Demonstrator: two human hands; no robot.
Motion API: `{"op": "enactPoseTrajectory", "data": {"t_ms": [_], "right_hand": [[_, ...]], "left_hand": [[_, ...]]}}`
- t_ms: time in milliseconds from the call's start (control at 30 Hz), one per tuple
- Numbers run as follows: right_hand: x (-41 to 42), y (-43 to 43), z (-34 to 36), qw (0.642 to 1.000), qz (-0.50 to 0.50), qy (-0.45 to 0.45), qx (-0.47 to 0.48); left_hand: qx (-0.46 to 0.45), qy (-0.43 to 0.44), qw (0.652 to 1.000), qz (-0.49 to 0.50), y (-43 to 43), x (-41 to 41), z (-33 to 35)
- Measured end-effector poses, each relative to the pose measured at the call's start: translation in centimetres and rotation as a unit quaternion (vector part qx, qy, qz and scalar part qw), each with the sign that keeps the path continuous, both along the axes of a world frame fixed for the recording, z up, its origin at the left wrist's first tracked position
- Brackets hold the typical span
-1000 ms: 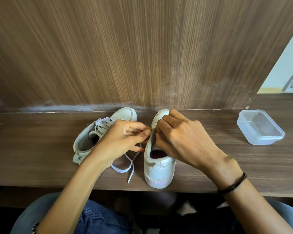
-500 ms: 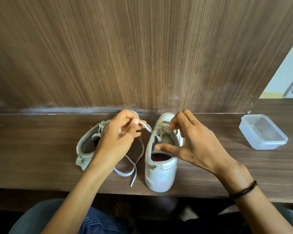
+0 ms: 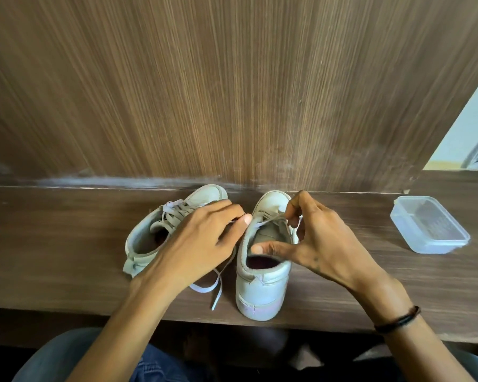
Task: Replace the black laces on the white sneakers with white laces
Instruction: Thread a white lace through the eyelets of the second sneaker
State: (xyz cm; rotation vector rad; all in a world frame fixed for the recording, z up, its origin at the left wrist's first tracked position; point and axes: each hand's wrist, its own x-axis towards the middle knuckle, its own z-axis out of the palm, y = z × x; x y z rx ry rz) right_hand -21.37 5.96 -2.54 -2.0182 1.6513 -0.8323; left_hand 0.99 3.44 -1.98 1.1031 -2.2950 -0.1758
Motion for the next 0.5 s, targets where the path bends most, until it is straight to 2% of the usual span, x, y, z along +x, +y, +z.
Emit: {"op": "enactPoseTrajectory", "data": {"t_ms": [67,100,133,167,233,300,367,400,500], "right_hand": [[-0.1,0.1,0.1,0.999,-0.017,-0.008,0.03],[-0.1,0.1,0.1,0.999,-0.025,-0.003,0.047],[-0.1,0.2,0.2,0.997,-0.032,0.007,0.065],[0.0,0.3,0.3,0.996,-0.037,0.017,0.085],[0.0,0.5,0.3,0.992,-0.045,0.027,0.111],[0.0,0.6,0.4,0.992,-0.05,0.031,0.115],[0.2,0.6,0.5,0.991,-0.049,0.032,0.117],[0.2,0.6,0.5,0.991,-0.048,0.031,0.118],[0.3,0.5,0.5,0.991,-0.048,0.03,0.118]], "left_hand": [[-0.057,-0.001,0.997,0.059,-0.1,0.4,0.6],[-0.055,0.036,0.992,0.109,0.0,0.6,0.9],[-0.019,0.117,0.982,0.149,0.0,0.7,1.4],[0.042,0.232,0.959,0.16,0.0,0.9,2.0],[0.134,0.446,0.872,0.151,-0.4,1.5,2.9],[0.157,0.553,0.805,0.15,-0.9,1.9,3.3],[0.19,0.614,0.758,0.112,-1.2,1.4,3.3],[0.212,0.623,0.748,0.086,-1.1,0.8,3.3],[0.311,0.576,0.756,0.036,-0.4,-0.8,3.1]]}}
